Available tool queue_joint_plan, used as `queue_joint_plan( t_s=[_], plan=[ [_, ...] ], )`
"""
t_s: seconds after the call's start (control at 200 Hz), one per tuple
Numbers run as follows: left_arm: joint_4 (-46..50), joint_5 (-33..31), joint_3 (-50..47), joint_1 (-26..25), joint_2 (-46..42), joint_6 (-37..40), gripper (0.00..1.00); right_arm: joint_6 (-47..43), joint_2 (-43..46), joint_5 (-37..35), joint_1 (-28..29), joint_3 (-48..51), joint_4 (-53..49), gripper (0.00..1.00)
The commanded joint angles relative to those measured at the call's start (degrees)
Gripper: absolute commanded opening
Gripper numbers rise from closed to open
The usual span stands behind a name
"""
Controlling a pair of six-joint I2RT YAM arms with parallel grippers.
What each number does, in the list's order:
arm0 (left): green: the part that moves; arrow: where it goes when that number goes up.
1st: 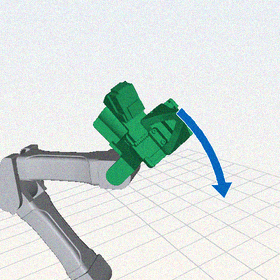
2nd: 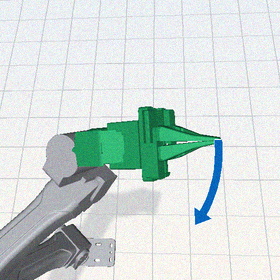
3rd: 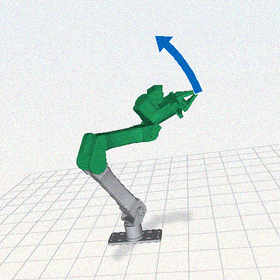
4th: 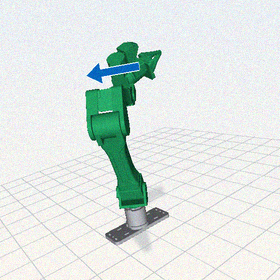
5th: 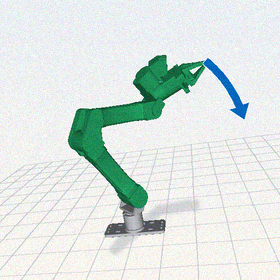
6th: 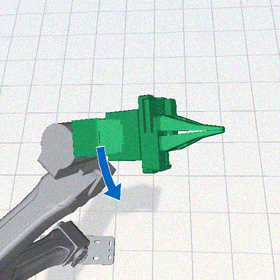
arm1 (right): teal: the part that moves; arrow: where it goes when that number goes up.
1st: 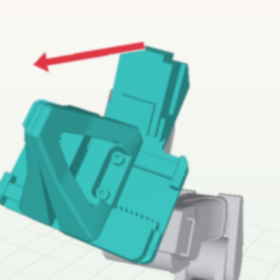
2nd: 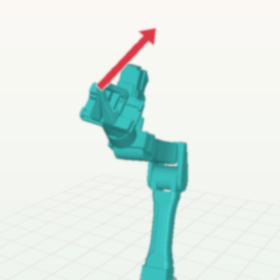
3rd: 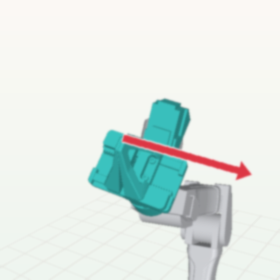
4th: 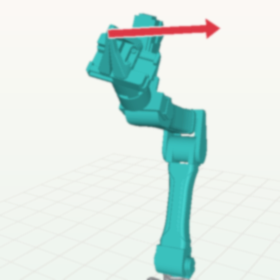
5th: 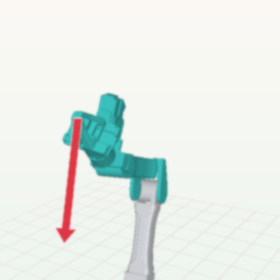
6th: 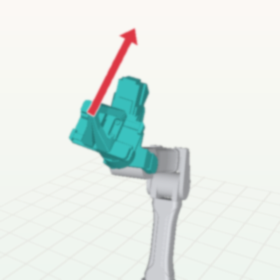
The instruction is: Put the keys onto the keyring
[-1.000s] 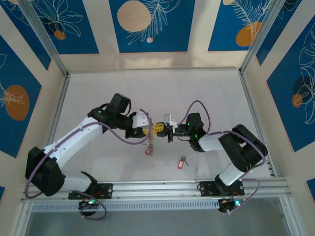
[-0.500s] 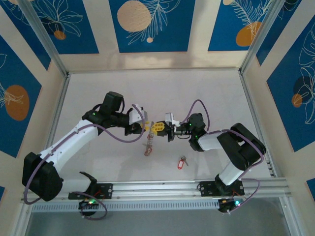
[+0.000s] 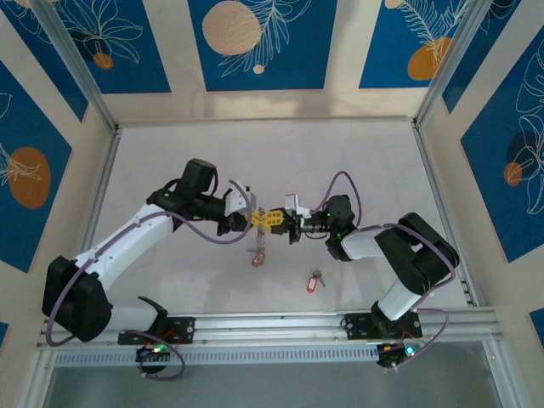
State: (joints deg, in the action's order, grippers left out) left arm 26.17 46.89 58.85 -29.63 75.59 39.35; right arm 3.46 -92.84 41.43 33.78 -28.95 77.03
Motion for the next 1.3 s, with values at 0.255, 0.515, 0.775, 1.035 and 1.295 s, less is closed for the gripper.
queue_joint_plan(
  t_s=[0.255,0.515,0.775,1.035,1.295],
  plan=[
    [6.2,-13.0,3.7,-1.6,-1.0,4.7,0.0,-15.7,6.8,-6.2,4.1,-3.9,-22.1,0.1],
    [10.1,-20.0,6.8,-4.2,-1.3,7.1,0.0,-18.0,7.7,-9.2,4.6,-4.5,-27.6,0.15],
    [12.1,-22.1,8.9,-6.2,1.2,7.9,0.0,-17.8,6.7,-9.5,5.0,-5.2,-28.6,0.14],
    [7.5,-17.2,6.8,-3.8,-0.7,2.3,0.23,-14.0,6.4,-7.7,4.1,-3.4,-22.0,0.0],
    [5.8,-6.7,2.2,-0.5,-3.5,3.6,0.19,-6.7,5.0,-2.6,1.5,-0.2,-7.7,0.0]
  ],
)
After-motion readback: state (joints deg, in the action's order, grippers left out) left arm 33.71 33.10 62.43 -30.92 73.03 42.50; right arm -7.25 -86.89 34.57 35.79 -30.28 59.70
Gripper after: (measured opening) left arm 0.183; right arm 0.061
